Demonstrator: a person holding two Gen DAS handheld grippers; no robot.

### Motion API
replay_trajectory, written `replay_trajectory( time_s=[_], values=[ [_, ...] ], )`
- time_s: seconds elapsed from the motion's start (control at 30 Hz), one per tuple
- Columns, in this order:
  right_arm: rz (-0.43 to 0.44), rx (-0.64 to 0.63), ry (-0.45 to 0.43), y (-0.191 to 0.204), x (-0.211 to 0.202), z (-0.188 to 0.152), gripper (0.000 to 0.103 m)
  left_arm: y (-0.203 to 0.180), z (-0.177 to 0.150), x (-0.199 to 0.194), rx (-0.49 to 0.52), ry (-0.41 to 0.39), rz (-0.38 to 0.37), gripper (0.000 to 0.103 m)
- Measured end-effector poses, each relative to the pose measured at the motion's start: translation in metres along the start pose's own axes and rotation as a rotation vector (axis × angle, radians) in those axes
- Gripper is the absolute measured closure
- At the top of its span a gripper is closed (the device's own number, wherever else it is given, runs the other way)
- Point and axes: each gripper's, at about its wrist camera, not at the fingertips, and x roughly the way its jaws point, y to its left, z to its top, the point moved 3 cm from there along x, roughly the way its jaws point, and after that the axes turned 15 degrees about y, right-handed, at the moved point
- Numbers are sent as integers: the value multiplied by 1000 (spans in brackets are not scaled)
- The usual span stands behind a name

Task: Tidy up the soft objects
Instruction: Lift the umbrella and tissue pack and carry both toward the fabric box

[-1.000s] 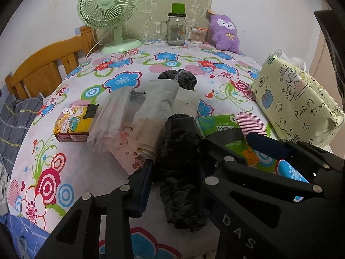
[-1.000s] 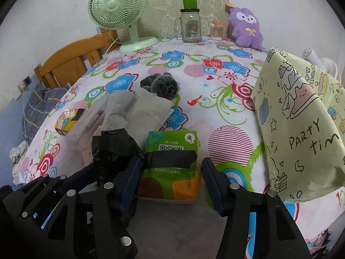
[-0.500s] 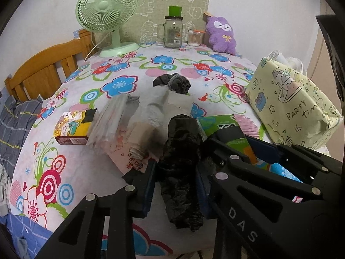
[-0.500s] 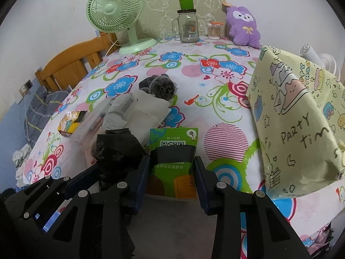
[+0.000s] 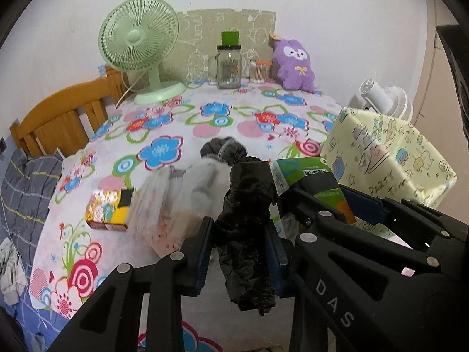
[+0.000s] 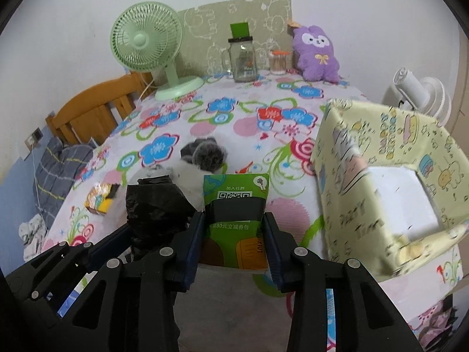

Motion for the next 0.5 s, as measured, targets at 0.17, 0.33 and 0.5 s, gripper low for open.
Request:
replay_trajectory(
  time_s=[0.17, 0.33, 0.5],
  values=[
    [-1, 3, -25, -2, -15, 8, 60, -4, 10, -14, 8, -24, 3, 69],
    [4, -3, -51, -3, -32, 19, 60, -9, 21, -28, 19, -52, -2, 69],
    [-6, -6, -89, -6, -50, 28, 60, -15, 33, -43, 34, -90, -3, 69]
  ],
)
